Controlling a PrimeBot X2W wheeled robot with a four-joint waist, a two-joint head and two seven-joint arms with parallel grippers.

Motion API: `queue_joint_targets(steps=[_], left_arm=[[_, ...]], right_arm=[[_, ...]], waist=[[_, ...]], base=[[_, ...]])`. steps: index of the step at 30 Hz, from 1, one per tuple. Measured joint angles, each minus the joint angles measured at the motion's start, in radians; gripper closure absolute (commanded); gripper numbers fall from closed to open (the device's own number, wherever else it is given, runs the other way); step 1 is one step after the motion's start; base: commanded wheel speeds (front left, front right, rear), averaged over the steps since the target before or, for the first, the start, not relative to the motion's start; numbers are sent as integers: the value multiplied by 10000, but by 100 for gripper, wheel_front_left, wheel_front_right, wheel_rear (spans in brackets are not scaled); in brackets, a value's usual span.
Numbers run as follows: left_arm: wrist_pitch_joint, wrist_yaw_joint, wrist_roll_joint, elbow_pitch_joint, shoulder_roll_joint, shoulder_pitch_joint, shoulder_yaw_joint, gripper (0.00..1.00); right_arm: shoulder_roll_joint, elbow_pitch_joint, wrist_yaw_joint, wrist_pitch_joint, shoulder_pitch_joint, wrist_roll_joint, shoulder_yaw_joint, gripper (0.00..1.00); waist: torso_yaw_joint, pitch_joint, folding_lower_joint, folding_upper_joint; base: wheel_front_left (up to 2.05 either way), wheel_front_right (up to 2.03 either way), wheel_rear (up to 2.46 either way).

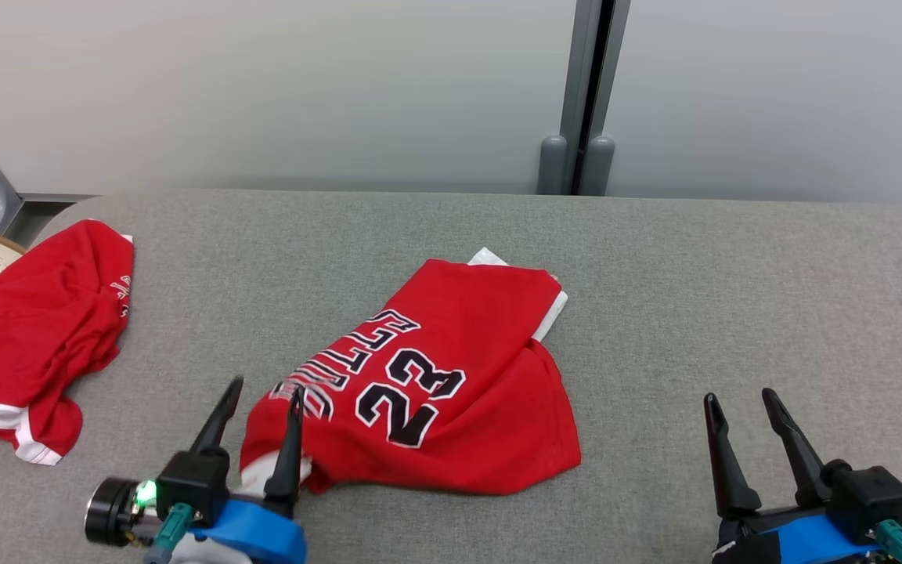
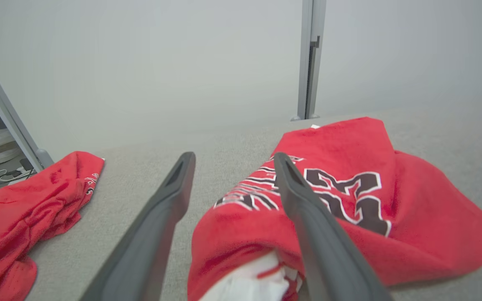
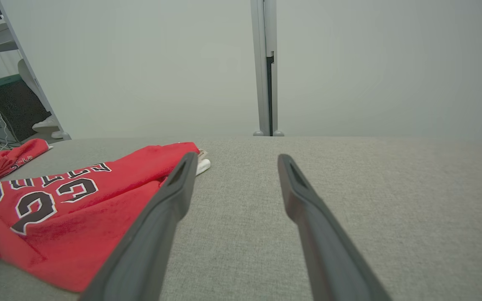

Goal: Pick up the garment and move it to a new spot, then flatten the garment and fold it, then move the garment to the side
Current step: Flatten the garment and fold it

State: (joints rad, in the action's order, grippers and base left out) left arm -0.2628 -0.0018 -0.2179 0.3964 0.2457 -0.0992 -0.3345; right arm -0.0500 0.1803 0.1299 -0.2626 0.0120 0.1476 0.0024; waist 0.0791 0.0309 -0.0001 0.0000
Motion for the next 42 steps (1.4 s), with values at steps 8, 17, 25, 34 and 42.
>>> queue_joint_targets(steps=[8,17,25,34,42], left_arm=[[-2,-244,238,-2232,-968,312,1220,0],[-2,63,892,-2173,-1317,639,2769,0],[0,-140,1158,-1814,-1421,795,3559,0],[0,-491,1434,-1632,-1639,593,3622,0],[0,-660,1517,-1605,-1795,431,3557,0]], right_arm=[[-2,-10,-2,2,-51,-54,-61,0],[-2,17,0,2,-53,-146,-144,0],[-2,267,-2,2,-38,-167,-142,0],[-2,886,0,0,-1002,-288,890,0],[4,2717,8,2,-2955,-244,2184,0]], waist=[[-10,28,0,0],[-206,72,1,0],[-266,131,1,0],[58,303,1,0],[453,580,2,0]], base=[[0,0,0],[0,0,0],[0,0,0],[0,0,0],[0,0,0]])
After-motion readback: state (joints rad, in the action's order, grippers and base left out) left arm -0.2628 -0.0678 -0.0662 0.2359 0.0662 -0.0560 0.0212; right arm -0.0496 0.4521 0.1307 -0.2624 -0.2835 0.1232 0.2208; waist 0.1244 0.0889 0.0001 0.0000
